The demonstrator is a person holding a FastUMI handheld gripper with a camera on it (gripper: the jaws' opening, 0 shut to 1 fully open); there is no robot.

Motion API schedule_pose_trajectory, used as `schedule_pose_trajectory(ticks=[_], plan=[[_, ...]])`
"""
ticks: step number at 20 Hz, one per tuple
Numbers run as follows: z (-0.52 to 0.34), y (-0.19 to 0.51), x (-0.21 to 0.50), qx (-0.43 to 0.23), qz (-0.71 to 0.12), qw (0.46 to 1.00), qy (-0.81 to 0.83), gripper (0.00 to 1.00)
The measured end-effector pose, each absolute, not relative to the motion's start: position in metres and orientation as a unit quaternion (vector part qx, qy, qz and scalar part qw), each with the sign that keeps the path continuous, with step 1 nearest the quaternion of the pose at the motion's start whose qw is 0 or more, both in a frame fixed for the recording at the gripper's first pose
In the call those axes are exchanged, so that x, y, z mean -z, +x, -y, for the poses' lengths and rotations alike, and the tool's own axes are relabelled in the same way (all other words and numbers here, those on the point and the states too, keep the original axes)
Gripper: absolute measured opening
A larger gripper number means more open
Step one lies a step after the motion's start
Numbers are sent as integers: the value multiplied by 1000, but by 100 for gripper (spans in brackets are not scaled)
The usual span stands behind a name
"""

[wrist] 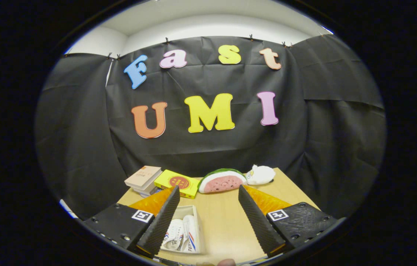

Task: Open the storage box then place both shoes into the box .Put the left shoe in first, then the right shoe, with the right side of both shoes facing outward in a uniform manner.

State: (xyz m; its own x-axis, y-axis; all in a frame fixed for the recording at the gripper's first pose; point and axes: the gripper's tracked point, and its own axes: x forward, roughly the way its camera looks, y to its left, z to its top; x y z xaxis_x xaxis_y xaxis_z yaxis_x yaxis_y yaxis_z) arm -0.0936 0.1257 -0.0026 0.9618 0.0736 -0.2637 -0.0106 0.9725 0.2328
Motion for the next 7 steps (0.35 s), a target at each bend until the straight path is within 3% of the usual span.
schedule_pose_trajectory(ticks=[7], plan=[[-127, -87, -3, -23, -133, 985, 107, 96]])
